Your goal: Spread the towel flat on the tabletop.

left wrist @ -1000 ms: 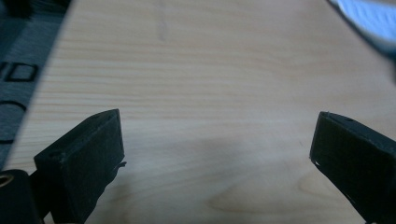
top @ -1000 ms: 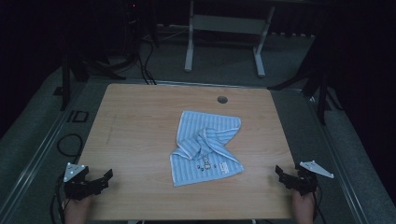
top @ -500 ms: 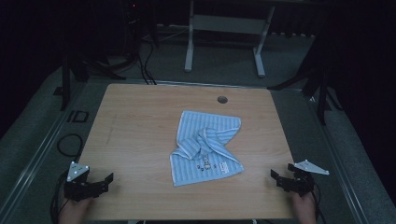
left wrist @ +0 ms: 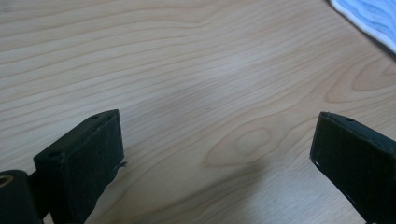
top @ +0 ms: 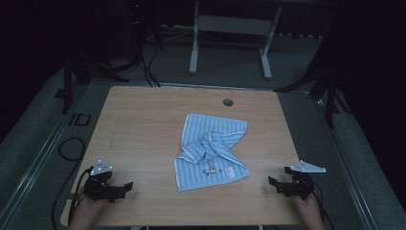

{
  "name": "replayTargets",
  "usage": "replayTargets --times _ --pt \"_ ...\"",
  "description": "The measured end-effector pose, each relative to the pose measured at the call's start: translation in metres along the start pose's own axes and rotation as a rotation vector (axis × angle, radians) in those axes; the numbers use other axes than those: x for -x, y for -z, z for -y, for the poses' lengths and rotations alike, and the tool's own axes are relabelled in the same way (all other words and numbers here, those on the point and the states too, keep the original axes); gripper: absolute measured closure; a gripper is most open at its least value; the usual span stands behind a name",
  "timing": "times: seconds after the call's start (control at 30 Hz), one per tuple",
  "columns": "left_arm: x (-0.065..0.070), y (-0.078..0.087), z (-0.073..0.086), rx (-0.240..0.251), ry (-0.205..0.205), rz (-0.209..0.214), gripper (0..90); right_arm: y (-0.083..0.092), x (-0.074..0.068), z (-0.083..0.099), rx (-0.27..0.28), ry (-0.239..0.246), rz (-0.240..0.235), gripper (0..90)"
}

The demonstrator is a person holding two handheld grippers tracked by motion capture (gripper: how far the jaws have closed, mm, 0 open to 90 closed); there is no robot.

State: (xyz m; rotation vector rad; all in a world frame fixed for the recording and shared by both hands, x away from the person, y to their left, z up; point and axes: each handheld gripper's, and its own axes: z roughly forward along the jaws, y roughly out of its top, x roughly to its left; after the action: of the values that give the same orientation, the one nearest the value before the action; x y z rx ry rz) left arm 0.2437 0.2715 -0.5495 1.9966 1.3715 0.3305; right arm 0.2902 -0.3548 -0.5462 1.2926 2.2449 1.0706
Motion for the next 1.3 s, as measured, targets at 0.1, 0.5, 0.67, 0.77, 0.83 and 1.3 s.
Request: replayTargets --times 0.1,0.5,0.67,0.77,0.83,1.3 --pt "0.005 -0.008 -0.006 -0.011 -0.027 0.012 2.5 -0.006 -0.005 -0.006 -0.028 0.024 -0.034 12.4" --pt "0.023 -0.028 -0.023 -0.041 -0.104 0.057 2.8 -0.027 -0.024 -0.021 -0.082 0.067 -0.132 12.2" --pt "0.034 -0.04 -0.034 -0.046 -0.129 0.09 4.0 -0.035 -0.032 -0.028 -0.085 0.112 -0.141 12.8" --pt "0.044 -0.046 -0.041 -0.047 -0.152 0.11 4.3 -0.043 -0.041 -0.039 -0.082 0.141 -0.16 12.9" --pt "0.051 -0.051 -0.046 -0.046 -0.164 0.132 4.9 -0.047 -0.044 -0.045 -0.079 0.152 -0.177 13.5" --pt "0.099 -0.078 -0.077 -0.063 -0.276 0.209 10.9 -0.07 -0.068 -0.09 -0.061 0.227 -0.258 22.3"
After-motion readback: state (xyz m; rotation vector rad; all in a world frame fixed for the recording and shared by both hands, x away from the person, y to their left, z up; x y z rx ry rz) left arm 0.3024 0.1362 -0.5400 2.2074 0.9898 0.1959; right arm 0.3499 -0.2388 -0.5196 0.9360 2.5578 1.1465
